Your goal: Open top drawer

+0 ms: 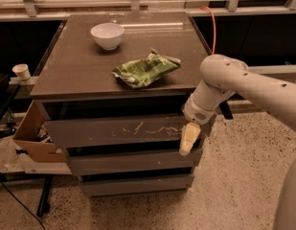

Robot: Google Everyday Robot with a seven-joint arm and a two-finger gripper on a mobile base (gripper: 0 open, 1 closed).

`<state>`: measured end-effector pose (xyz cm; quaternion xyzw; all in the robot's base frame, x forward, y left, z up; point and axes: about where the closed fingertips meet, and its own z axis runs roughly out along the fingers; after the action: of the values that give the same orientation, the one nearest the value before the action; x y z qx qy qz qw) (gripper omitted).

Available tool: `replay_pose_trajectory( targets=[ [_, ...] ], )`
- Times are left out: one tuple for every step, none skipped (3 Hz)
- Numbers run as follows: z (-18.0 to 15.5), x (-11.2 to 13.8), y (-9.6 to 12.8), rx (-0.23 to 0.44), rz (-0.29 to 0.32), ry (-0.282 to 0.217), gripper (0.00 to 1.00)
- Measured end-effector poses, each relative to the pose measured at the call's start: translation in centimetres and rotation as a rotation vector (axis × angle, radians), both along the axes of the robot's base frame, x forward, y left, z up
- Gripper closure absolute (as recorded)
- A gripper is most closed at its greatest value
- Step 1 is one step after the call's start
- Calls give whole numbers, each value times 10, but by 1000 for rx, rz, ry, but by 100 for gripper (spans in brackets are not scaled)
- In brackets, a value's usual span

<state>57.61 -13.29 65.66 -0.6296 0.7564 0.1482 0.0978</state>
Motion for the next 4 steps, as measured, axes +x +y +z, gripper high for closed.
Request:
replay_pose_trajectory(
  targets=[
    [10, -15, -4, -16, 13, 78, 0],
    [26, -36, -4, -18, 42, 160, 0],
    [38, -57, -4, -12, 73, 236, 0],
    [45, -76, -3, 6, 97, 304, 0]
  ],
)
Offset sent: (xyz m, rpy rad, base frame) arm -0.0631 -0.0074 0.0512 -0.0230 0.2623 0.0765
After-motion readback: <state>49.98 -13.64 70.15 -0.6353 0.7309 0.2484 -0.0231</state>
